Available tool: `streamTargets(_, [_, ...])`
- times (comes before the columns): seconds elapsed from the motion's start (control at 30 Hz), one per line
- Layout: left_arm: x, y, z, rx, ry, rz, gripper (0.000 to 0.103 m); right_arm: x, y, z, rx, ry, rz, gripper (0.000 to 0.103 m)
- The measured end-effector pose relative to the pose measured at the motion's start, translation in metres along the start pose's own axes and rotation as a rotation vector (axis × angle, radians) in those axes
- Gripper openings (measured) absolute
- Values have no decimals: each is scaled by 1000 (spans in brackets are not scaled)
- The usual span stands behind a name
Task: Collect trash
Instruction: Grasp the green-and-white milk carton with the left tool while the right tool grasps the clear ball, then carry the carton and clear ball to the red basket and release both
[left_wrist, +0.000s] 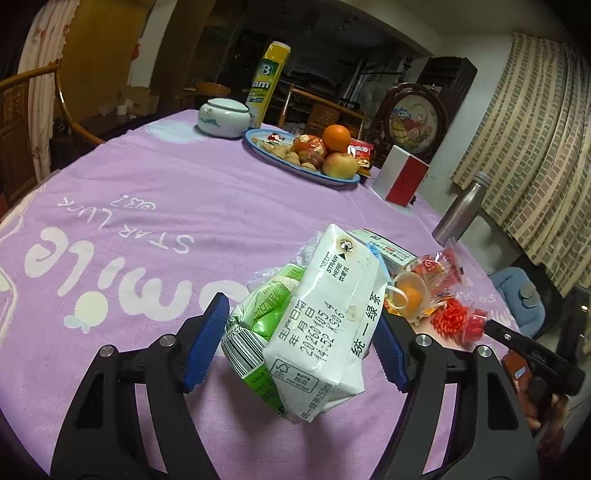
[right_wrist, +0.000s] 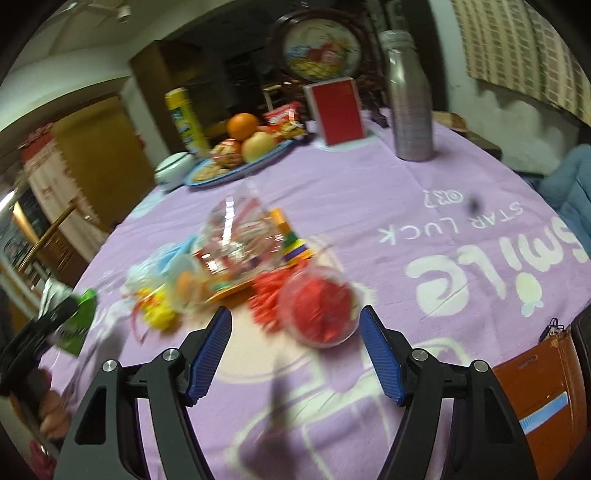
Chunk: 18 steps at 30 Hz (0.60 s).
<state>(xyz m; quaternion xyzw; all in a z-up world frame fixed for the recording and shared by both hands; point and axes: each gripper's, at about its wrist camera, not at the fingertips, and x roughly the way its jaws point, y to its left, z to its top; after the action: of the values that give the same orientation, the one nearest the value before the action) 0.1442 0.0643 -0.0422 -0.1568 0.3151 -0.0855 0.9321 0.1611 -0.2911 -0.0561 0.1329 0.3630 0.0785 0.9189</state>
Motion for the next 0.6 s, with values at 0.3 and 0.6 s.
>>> streamTargets(0.3, [3, 2, 2, -3, 11, -42, 72, 26, -25, 3, 143, 66, 50, 50])
streamTargets(0.6, [-35, 8, -13, -48, -31, 7, 72, -33, 14, -2, -5, -87, 150, 50])
